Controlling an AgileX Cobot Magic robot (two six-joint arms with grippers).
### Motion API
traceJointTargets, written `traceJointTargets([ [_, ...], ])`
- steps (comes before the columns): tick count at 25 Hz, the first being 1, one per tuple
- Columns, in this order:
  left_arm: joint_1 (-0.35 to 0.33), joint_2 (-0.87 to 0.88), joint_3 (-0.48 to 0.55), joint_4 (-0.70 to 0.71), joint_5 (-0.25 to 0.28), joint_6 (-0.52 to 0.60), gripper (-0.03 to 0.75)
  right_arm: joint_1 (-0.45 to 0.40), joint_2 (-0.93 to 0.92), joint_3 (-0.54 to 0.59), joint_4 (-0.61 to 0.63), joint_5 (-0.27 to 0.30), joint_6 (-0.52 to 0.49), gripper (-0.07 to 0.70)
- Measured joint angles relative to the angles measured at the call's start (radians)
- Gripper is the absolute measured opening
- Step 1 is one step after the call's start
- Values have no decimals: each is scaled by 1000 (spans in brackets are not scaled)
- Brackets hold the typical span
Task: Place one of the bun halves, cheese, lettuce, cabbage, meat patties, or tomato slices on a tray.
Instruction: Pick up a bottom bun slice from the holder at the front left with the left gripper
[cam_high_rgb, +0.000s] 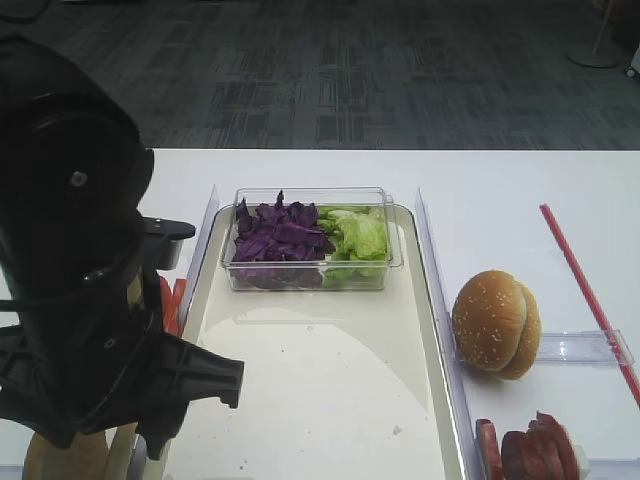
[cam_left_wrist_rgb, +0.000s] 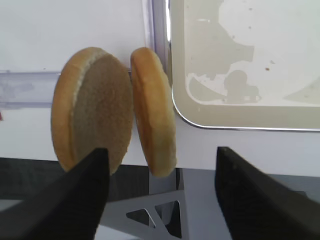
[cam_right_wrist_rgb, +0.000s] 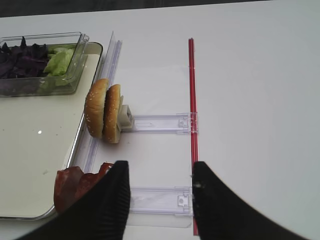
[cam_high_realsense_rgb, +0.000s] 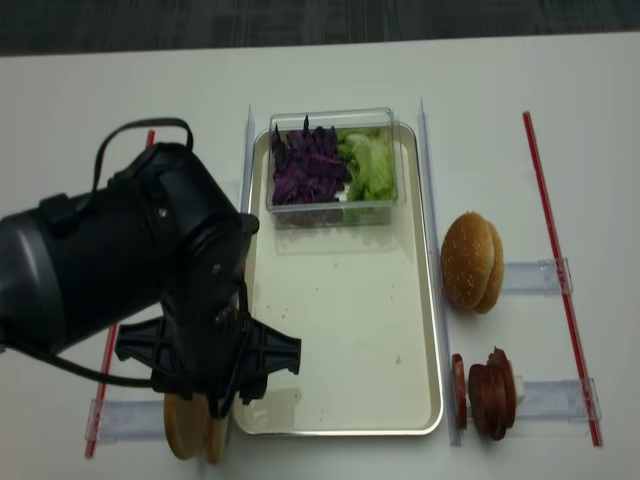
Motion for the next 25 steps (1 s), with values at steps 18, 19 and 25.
traceJointTargets([
  [18,0,97,0,31,-39,-8,414,0,0,0,0,0,0,337],
  [19,0,97,0,31,-39,-8,414,0,0,0,0,0,0,337],
  [25,0,119,0,34,-43,-8,414,0,0,0,0,0,0,337],
])
